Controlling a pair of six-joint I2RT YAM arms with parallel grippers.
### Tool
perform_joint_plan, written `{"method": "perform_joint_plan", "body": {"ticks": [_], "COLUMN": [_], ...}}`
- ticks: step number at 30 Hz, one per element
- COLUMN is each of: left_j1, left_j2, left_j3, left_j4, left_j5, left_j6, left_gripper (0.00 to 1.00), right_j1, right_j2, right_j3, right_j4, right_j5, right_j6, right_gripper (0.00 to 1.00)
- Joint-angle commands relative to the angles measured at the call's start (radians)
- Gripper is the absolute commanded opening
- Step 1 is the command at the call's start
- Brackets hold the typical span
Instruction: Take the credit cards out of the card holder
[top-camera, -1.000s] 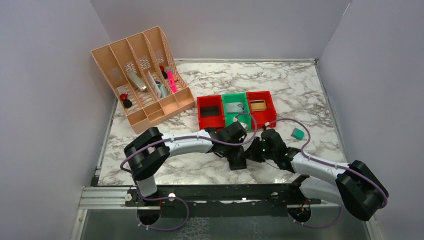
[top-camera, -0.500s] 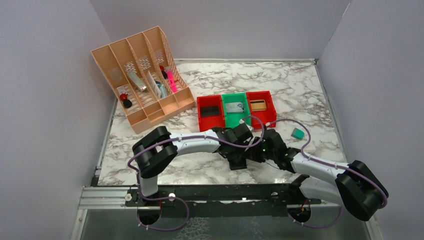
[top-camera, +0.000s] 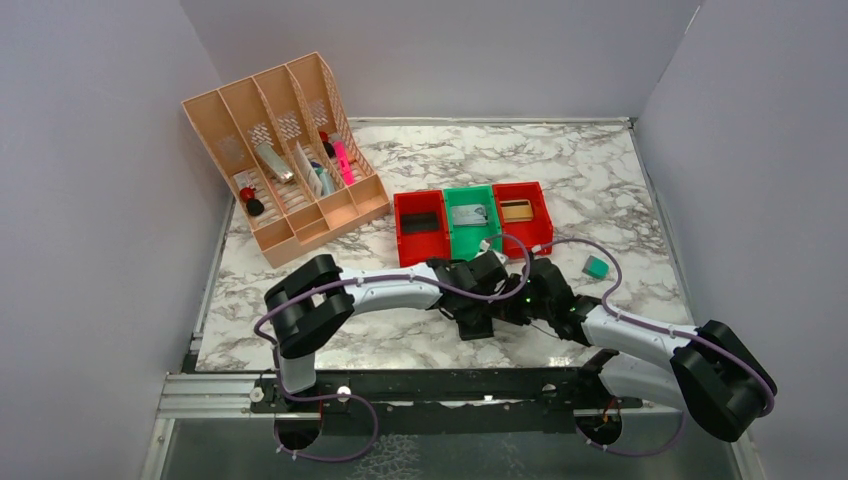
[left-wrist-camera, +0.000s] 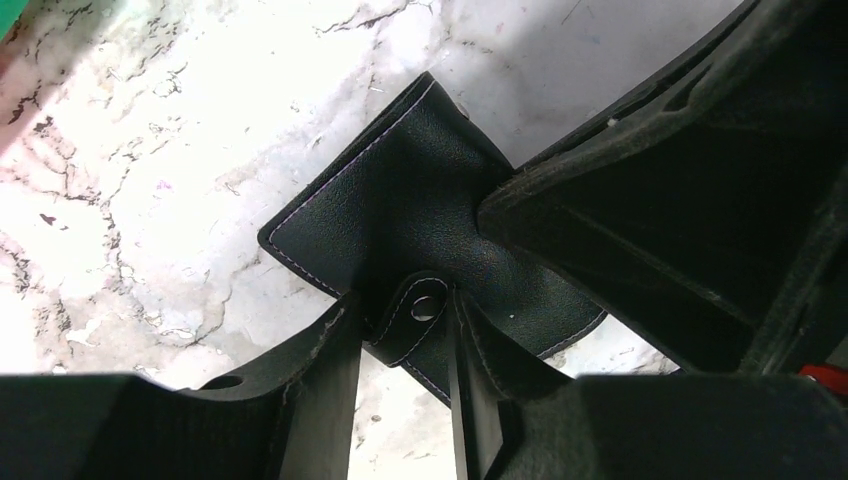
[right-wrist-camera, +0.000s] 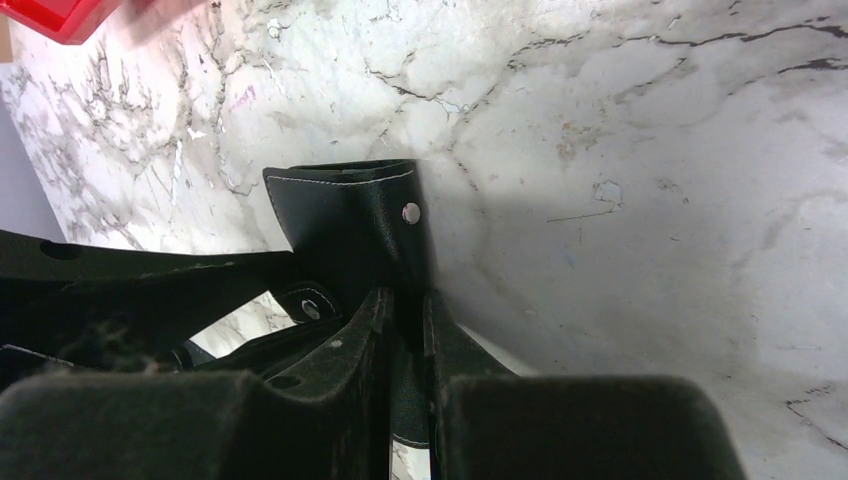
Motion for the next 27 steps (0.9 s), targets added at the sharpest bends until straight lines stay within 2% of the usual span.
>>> {"method": "perform_joint_plan", "body": {"ticks": [1,5,14,27], "left_j1": [-0.005,-0.005,-0.004,0.009], "left_j2": [-0.005,-0.035,-0.091,-0.151], "left_j3": [-0.037,-0.057,-0.096,-0.136], "left_j4": [-0.047,-0.049,-0.057,-0.062], "left_j5": [-0.102,-0.147,-0.242,-0.274], "left_j6": [-0.008,-0.038,-0.101,-0.163], "left_gripper": [0.35,0.3,0.29,0.29], "right_j1": [0.003,0.002,0.003,0.003], "right_j2": [0.011,0.003,-0.008,-0.035], "right_j3": [-0.024,-0.028,-0.032,-0.042], "right_j4": [-0.039,-0.042,-0.043,-0.046], "right_j5": [0.018,0.026,0.032,0.035], "right_j6": [0.017,0.016,0.018,0.022], "right_gripper": [0.11,0.07,0.02,0.01]}}
